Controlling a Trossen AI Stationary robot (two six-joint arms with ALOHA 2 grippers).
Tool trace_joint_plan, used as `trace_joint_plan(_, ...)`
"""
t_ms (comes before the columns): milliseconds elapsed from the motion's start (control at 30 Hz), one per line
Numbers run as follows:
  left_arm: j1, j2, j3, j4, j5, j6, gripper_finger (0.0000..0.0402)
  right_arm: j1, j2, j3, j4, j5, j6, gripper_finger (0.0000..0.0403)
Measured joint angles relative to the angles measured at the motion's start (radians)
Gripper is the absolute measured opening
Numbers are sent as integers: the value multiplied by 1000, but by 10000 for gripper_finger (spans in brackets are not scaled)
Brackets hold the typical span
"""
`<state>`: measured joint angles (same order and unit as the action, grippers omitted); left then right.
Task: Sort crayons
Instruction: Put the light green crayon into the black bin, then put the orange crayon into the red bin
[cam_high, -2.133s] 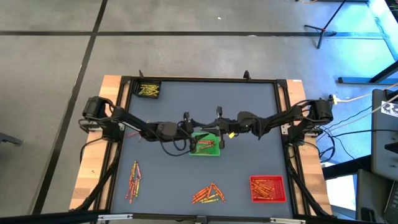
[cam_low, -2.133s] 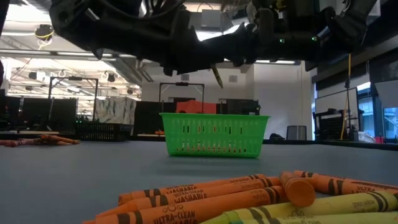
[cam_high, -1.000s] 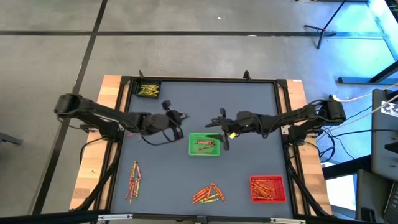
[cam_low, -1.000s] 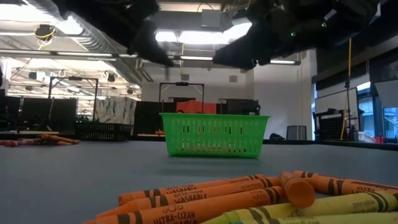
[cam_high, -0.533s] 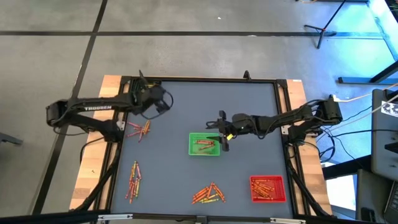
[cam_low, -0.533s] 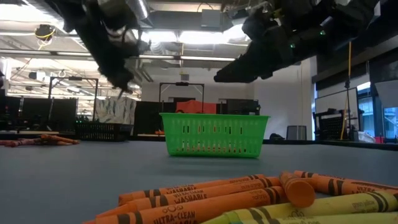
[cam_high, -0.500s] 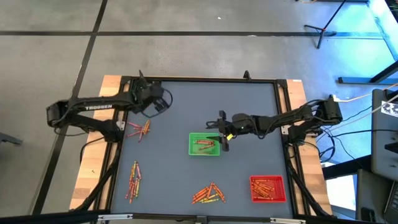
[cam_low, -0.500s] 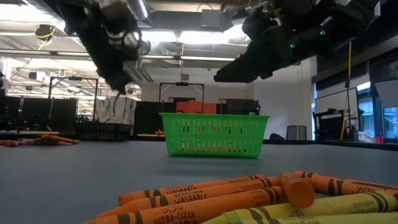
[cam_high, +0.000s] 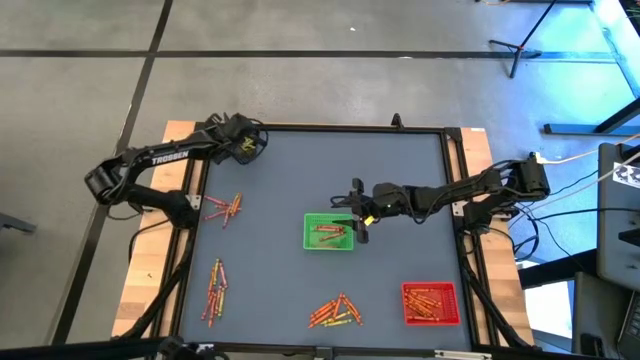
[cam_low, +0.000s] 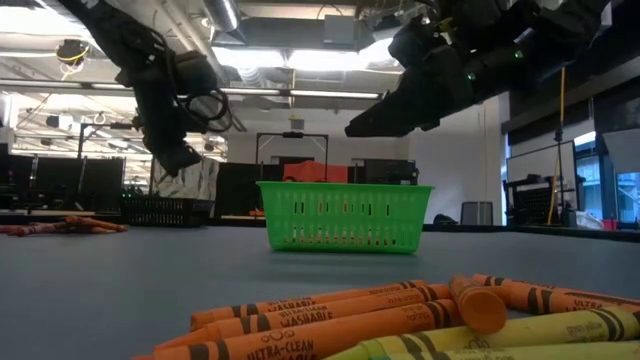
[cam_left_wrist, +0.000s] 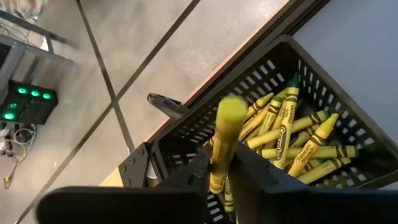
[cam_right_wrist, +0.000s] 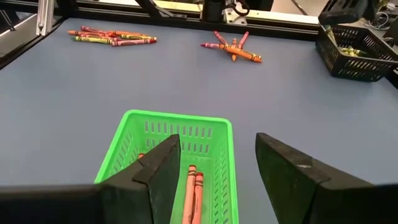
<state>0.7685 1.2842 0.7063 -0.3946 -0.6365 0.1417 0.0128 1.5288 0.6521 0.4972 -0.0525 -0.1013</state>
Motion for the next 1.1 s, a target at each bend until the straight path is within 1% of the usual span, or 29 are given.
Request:
trace_joint_plan(100, -5, 0, 1, -1, 0, 0, 72, 0, 0, 0, -1, 0, 0, 207)
trace_joint_plan(200, -38, -24, 4, -22, 0, -3, 98, 0, 0, 0, -1, 0, 0, 207)
trace_joint_plan(333, -100, -90, 6, -16, -5, -30, 109, 0, 0, 0, -1, 0, 0, 207)
trace_joint_plan(400, -137, -131, 6, -24, 23, -72, 109, 0, 0, 0, 0, 0, 0, 207)
trace_joint_plan(433, -161, -152, 6, -25, 74, -92, 109, 0, 0, 0, 1, 0, 0, 207)
trace_joint_plan(500, -227, -194, 3, 1, 220, -127, 110, 0, 0, 0, 1, 0, 0, 207)
trace_joint_plan(567, -311, -222, -13, 72, 358, -148, 110, 0, 0, 0, 1, 0, 0, 207)
trace_joint_plan(633, -402, -239, -32, 150, 442, -165, 110, 0, 0, 0, 6, 0, 0, 207)
trace_joint_plan(700, -502, -242, -48, 225, 489, -179, 110, 0, 0, 0, 12, 0, 6, 207)
trace_joint_plan(800, -645, -242, -89, 330, 498, -200, 110, 0, 0, 10, -3, -28, 34, 207)
trace_joint_plan(867, -735, -239, -125, 412, 482, -222, 110, 3, 0, 23, -28, -42, 58, 207)
trace_joint_plan(1000, -883, -236, -216, 596, 367, -272, 110, 55, 0, 46, -82, -49, 71, 207)
trace_joint_plan(1100, -966, -230, -280, 687, 292, -319, 110, 112, 0, 85, -171, -53, 75, 207)
